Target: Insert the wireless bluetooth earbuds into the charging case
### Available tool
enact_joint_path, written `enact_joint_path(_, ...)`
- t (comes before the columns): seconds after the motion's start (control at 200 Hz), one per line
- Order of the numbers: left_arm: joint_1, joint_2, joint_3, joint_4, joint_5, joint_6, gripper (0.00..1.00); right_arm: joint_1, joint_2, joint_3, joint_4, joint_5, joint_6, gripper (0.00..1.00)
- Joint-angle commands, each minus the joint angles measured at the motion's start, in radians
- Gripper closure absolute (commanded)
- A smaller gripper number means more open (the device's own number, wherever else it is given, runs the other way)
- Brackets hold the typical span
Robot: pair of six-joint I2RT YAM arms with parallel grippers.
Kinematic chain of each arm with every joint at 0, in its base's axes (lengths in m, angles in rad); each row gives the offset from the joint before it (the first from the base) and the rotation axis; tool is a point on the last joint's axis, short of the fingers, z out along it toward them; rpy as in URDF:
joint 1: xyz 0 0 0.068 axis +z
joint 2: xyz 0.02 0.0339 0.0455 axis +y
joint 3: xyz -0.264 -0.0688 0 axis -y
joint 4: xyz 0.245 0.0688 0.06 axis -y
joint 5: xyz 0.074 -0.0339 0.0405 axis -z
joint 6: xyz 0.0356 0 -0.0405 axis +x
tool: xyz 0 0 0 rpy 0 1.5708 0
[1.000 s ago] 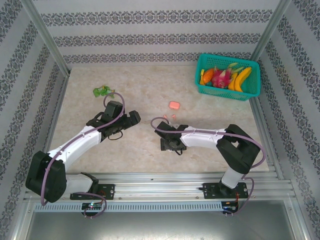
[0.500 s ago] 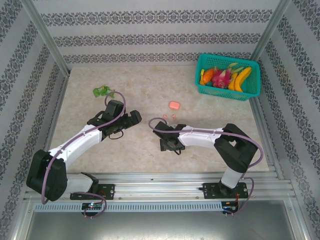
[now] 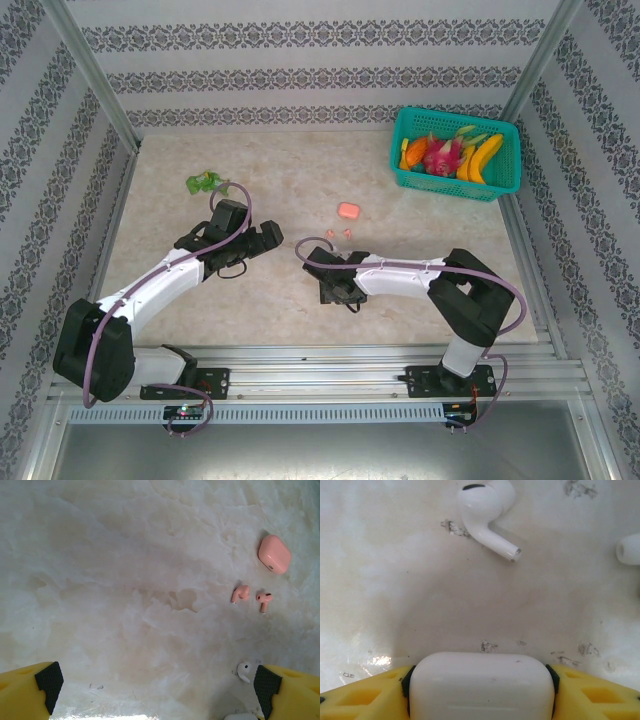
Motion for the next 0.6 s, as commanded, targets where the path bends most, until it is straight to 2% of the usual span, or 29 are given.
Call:
enact_joint_path(0.0, -0.011, 0.007, 0.019, -0.015, -0.011, 0.021, 0.0, 0.021, 0.028, -0.015, -0.007, -0.072, 0.017, 0.44)
enact_joint_path(0.18, -0.009, 0.001, -0.022, 0.043, -0.013, 0.048, 0.0, 0.021, -0.035, 0.023, 0.028, -0.091, 0.035, 0.48)
enact_joint_path(0.335, -0.003, -0.016, -0.074, 0.139, 0.032, 0.085, 0.0, 0.011, -0.073, 0.122, 0.034, -0.074, 0.032, 0.48)
enact_joint_path(0.595, 0.023, -0.077, -0.217, 0.358, 0.142, 0.062, 0.0, -0.115, 0.019, 0.292, 0.101, -0.117, 0.108, 0.48)
